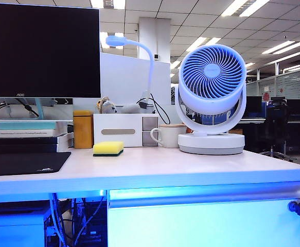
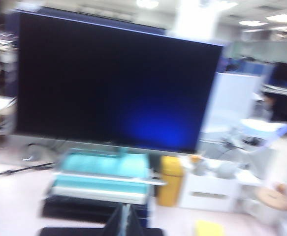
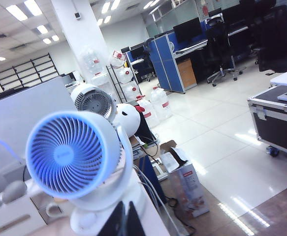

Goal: Open the drawer, place the cleaning sponge inside, then close the drawer.

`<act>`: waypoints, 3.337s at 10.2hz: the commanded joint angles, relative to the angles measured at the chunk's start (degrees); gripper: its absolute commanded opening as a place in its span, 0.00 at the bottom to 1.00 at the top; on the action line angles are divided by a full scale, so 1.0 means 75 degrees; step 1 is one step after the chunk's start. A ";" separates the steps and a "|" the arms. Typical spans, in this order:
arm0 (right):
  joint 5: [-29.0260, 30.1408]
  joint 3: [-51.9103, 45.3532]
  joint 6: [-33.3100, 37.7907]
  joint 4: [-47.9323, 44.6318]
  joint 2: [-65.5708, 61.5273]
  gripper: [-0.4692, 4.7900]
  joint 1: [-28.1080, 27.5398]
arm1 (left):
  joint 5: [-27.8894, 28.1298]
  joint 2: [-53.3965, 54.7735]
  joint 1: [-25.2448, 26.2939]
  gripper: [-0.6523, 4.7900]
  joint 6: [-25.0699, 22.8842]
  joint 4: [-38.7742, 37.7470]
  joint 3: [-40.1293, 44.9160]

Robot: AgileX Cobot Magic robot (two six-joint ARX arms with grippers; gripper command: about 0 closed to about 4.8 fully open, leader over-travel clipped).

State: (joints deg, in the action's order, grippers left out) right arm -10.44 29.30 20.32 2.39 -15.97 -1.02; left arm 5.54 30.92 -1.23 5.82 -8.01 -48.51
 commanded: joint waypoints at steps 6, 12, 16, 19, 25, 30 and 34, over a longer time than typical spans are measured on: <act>0.1507 0.1311 0.1786 -0.0493 -0.2850 0.08 0.0020 | -0.1597 0.2582 -0.2451 0.11 -0.0603 -0.1684 -0.3101; 0.3739 0.1617 0.3538 -0.0589 -0.4622 0.08 -0.0006 | -0.1577 0.3107 -0.4532 0.11 -0.0892 -0.3150 -0.3407; 0.5496 0.1617 0.4383 -0.1781 -0.6359 0.08 -0.0015 | -0.1594 0.3165 -0.4529 0.11 -0.1268 -0.3917 -0.3407; 0.5610 0.1615 0.4663 -0.1789 -0.6916 0.08 -0.0017 | -0.1606 0.3270 -0.4529 0.11 -0.1268 -0.4505 -0.3407; 0.6851 0.1615 0.4392 -0.1789 -0.8617 0.08 -0.0670 | -0.1577 0.3314 -0.4526 0.11 -0.1352 -0.4211 -0.3410; 0.7953 0.1615 0.2844 -0.1754 -1.0214 0.92 -0.0892 | -0.1577 0.3316 -0.4526 0.11 -0.1352 -0.3911 -0.3407; 0.7906 0.1615 0.2282 -0.2025 -1.0675 1.00 -0.1396 | -0.1574 0.3319 -0.4526 0.11 -0.1352 -0.3861 -0.3407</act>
State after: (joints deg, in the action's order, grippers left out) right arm 48.10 41.19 38.37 -11.38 -95.74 -10.90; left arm -6.22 55.86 -35.16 -4.12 -38.09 -73.78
